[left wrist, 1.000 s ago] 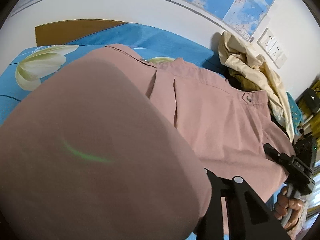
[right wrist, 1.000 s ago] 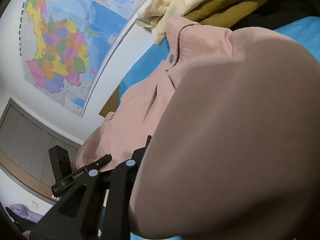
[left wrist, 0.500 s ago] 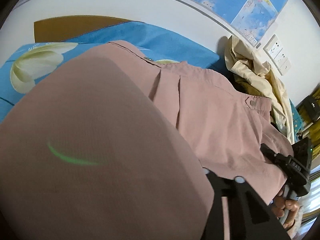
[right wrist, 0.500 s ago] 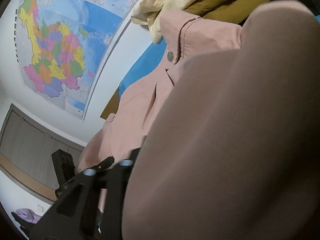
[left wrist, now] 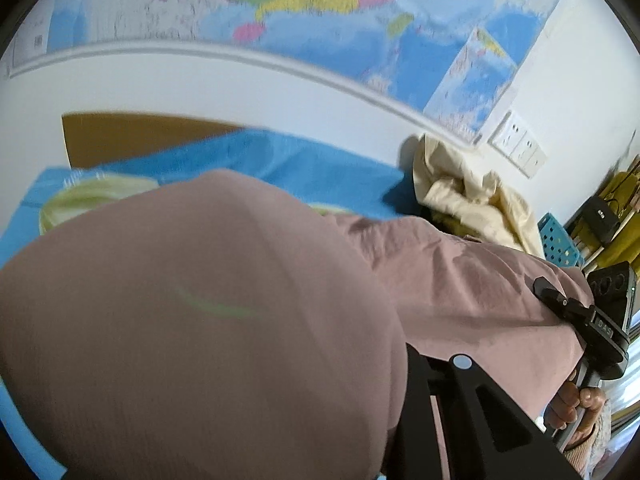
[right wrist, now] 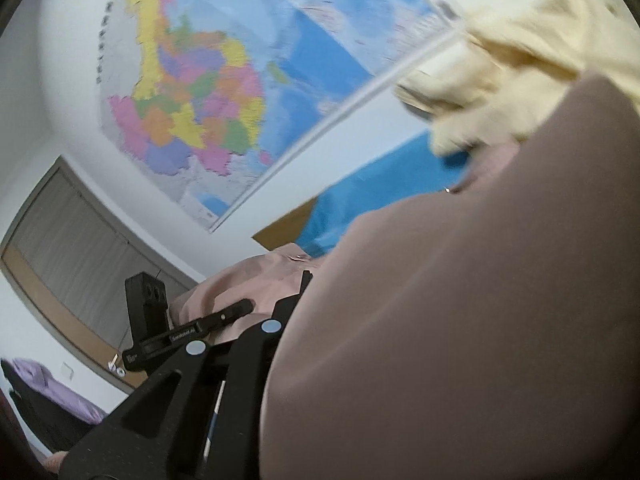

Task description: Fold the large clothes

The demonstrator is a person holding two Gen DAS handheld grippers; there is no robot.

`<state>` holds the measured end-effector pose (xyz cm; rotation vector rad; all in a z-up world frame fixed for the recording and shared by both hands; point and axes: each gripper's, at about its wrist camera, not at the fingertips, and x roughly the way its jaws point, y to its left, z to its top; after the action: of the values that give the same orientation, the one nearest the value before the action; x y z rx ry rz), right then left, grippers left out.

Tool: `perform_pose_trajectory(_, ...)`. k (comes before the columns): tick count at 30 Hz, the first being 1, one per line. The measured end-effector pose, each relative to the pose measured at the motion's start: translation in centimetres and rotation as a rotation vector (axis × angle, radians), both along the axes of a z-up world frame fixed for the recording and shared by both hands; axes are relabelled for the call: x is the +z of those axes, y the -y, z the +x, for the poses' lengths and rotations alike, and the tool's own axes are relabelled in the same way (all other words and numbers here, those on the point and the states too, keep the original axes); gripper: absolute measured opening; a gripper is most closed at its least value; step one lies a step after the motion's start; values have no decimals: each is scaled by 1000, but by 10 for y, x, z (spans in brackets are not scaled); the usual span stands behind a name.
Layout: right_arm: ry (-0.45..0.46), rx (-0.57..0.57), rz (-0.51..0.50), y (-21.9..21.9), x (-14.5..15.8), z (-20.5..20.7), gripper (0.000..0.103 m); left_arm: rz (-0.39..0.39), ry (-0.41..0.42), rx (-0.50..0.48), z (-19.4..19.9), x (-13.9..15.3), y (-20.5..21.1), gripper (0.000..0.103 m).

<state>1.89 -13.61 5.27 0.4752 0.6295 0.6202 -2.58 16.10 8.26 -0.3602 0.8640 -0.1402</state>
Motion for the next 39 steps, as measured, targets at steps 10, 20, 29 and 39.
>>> perform_pose_trajectory(10, 102, 100, -25, -54, 51, 23, 12, 67, 117, 76, 1, 64, -45, 17)
perform_pose_trajectory(20, 110, 192, -36, -133, 63, 69, 12, 125, 137, 215, 2, 90, -114, 17)
perform_pose_trajectory(29, 101, 255, -63, -184, 57, 94, 12, 164, 133, 307, 2, 94, -160, 17)
perform_pose_trajectory(39, 93, 300, -85, -227, 49, 115, 12, 198, 126, 371, 9, 92, -202, 17)
